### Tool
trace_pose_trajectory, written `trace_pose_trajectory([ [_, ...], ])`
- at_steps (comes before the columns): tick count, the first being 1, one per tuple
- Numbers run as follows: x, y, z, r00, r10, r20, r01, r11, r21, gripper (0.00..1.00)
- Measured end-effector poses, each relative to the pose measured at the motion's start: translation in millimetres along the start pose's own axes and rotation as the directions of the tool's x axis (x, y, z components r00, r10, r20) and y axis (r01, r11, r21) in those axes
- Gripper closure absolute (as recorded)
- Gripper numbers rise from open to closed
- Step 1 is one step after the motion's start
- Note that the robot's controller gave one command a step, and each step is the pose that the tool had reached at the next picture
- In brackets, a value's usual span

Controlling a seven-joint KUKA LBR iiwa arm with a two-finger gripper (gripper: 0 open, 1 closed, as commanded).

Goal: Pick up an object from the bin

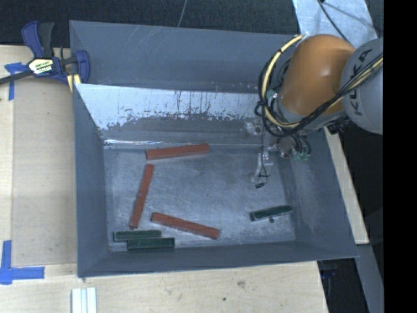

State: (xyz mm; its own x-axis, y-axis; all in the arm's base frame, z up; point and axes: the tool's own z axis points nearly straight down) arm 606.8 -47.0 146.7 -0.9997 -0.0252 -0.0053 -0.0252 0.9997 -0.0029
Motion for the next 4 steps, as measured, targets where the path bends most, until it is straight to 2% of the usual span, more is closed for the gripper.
trace_pose_trajectory([
  [1,-8.1,-35.5,-15.1,0.999,-0.038,-0.001,0.038,0.999,-0.003,0.00],
  [2,14.5,-77.6,-5.6,0.999,0.045,-0.001,-0.045,0.999,-0.002,0.00],
  [3,40.6,-88.6,21.1,0.998,0.059,-0.001,-0.059,0.998,-0.001,0.00],
  [4,66.6,-84.2,39.3,0.998,-0.059,-0.002,0.059,0.998,-0.002,0.00],
])
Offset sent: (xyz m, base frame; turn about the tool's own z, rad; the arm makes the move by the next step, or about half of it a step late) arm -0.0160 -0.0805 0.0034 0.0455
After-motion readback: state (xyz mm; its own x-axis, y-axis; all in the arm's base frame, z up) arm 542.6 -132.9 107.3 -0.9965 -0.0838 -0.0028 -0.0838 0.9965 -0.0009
